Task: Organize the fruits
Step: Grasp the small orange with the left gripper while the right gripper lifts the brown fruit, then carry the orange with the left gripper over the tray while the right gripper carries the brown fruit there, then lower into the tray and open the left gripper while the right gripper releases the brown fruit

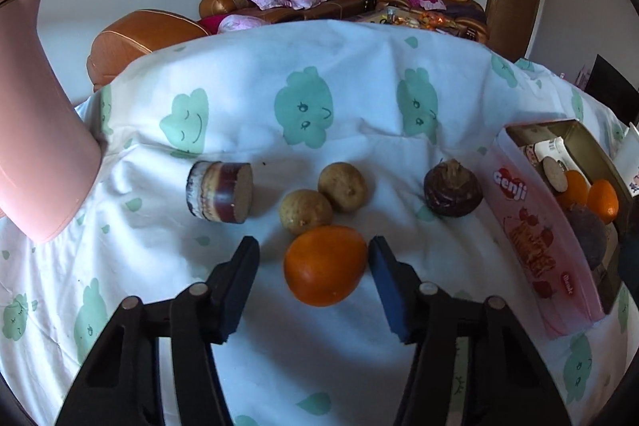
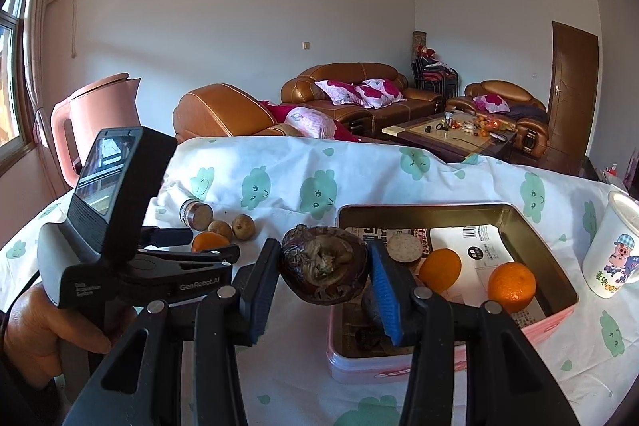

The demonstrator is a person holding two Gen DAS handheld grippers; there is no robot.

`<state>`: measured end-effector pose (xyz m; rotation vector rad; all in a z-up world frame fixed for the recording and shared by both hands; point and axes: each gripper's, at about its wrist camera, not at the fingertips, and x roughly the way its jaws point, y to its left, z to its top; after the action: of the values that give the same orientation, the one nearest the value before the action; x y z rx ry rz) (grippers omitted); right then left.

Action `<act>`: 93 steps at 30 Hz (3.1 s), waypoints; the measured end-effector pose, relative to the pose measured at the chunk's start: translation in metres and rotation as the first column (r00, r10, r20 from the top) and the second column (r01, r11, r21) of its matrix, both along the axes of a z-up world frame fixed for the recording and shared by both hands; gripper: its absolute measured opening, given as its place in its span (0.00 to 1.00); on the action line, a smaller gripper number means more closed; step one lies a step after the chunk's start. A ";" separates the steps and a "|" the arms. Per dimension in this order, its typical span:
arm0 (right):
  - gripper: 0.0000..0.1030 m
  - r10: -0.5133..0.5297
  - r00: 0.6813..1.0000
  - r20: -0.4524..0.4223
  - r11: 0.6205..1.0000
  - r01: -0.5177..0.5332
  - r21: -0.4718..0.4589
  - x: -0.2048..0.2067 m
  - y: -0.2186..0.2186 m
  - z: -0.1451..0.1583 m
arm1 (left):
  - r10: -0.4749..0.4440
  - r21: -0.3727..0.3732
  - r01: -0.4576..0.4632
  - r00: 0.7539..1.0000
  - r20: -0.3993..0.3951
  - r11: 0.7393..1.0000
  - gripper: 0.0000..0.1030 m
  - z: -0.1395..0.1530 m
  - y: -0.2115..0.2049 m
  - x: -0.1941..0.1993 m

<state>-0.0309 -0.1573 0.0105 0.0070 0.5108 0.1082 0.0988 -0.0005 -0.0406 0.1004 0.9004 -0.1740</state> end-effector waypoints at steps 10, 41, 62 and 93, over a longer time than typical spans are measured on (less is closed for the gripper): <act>0.46 -0.004 1.000 -0.019 1.000 0.005 0.014 0.005 -0.004 -0.004 | 0.026 -0.101 -0.017 0.996 0.083 0.995 0.38 0.014 0.020 -0.014; 0.46 -0.127 0.989 0.079 0.990 0.131 -0.056 -0.002 -0.065 0.015 | -0.054 -0.234 0.141 0.938 0.343 0.962 0.38 0.060 -0.063 -0.084; 0.46 -0.311 0.949 0.042 0.950 0.310 0.035 0.012 -0.174 0.016 | -0.196 -0.172 0.253 0.937 0.290 0.952 0.38 0.049 -0.148 -0.058; 0.70 -0.108 0.993 -0.057 0.979 0.116 0.169 0.044 -0.162 -0.010 | -0.184 0.025 0.187 0.920 0.347 0.982 0.93 0.049 -0.183 -0.071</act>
<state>0.0130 -0.3196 0.0005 0.2078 0.5460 0.0413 0.0282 -0.1839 0.0088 0.2025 0.5345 -0.3267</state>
